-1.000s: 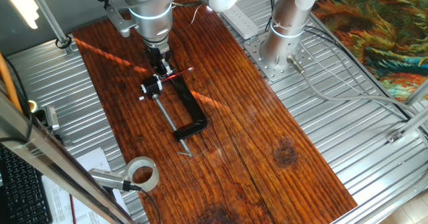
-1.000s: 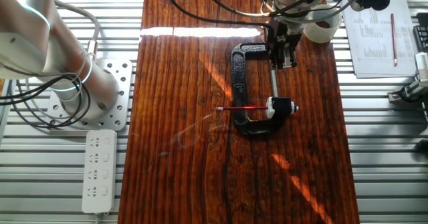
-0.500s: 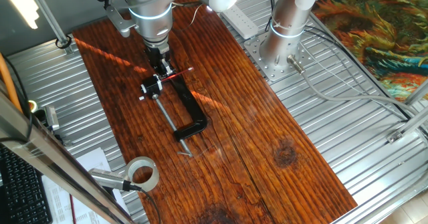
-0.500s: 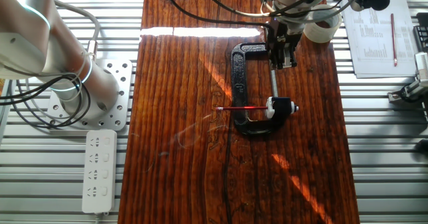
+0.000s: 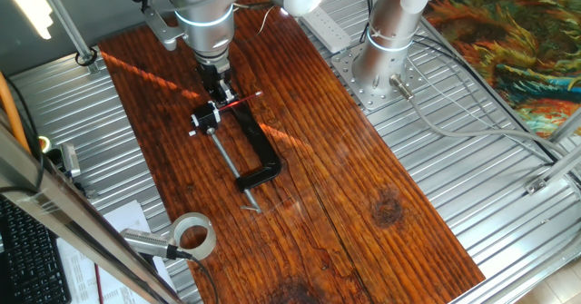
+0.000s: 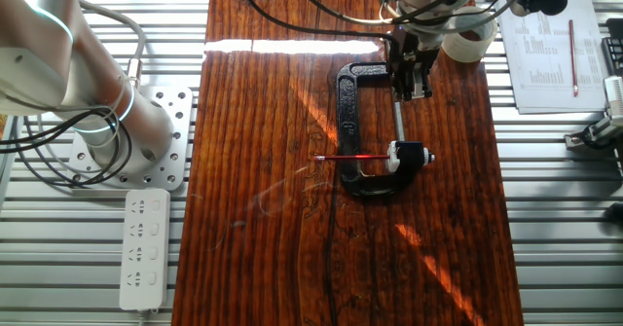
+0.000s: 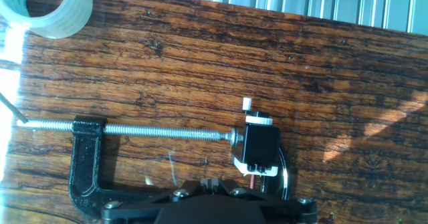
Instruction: Sharpen the pencil with a pencil sharpener
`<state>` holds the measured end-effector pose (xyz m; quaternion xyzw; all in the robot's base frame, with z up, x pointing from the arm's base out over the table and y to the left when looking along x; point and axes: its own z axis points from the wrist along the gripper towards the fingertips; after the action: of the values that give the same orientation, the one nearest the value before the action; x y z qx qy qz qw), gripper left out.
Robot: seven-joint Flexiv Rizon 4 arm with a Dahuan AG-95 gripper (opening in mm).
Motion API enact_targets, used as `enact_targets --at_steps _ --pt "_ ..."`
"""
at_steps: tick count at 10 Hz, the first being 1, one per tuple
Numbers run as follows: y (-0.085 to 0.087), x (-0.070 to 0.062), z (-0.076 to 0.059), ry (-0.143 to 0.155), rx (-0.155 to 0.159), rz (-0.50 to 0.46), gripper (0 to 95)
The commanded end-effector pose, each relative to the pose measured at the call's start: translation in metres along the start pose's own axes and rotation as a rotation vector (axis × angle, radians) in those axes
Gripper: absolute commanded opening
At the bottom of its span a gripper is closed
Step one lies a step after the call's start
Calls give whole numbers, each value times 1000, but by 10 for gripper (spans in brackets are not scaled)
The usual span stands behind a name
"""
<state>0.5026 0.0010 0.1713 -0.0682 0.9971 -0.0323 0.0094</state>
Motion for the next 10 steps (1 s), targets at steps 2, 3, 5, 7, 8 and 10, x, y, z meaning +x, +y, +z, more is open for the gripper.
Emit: enact_targets --at_steps 2,3,5,7,8,10 --pt "0 0 0 0 0 -1 0" --pt "0 0 0 0 0 -1 0" --pt "0 -1 -1 2 0 -4 0" --pt "0 -1 -1 2 0 -6 0" --pt "0 -1 -1 2 0 -7 0" --pt "0 -1 -2 3 0 -9 0"
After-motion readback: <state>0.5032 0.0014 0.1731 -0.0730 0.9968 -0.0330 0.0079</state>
